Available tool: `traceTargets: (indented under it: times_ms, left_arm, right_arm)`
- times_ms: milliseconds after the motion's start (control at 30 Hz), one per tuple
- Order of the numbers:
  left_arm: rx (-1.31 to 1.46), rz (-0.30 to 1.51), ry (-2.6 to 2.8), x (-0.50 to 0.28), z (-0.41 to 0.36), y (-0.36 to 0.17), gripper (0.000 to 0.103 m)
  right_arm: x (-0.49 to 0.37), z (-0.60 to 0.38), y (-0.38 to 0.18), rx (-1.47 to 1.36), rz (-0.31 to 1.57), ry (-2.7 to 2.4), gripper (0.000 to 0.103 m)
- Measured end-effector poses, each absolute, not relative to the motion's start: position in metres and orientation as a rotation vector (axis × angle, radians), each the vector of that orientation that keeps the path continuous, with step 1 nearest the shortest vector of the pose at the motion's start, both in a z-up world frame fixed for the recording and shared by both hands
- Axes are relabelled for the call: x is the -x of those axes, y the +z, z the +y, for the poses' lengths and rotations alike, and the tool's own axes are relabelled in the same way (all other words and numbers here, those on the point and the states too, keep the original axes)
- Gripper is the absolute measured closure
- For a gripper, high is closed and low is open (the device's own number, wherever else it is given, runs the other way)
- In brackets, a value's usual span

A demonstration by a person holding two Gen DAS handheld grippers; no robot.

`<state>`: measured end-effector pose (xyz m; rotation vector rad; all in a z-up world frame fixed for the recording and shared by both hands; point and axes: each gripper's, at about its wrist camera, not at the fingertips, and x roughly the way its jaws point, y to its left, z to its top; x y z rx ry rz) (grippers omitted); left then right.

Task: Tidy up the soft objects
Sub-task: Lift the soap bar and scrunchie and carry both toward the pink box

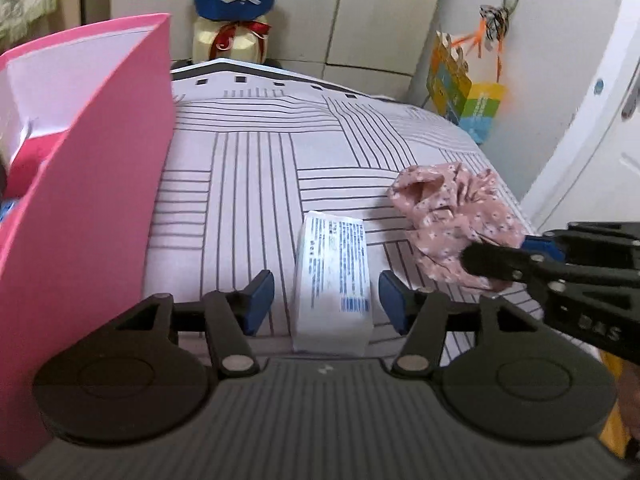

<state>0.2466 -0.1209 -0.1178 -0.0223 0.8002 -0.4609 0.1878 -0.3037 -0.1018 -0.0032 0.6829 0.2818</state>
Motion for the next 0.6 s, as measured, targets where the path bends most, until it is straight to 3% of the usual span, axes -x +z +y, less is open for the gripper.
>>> traceTargets:
  times_ms: [100, 167, 600]
  left_arm:
    - [0.003, 0.815, -0.486, -0.253, -0.125, -0.123, 0.05]
    - [-0.015, 0.805, -0.485, -0.251, -0.126, -0.124, 0.064]
    - [0.031, 0.835, -0.596, -0.208, -0.093, -0.097, 0.066]
  right_arm:
    - [-0.186, -0.302, -0.103, 0.006, 0.694, 0.284, 0.088]
    - [-0.184, -0.301, -0.104, 0.008, 0.702, 0.283, 0.088]
    - [-0.149, -0.288, -0.103, -0.054, 0.841, 0.242, 0.088]
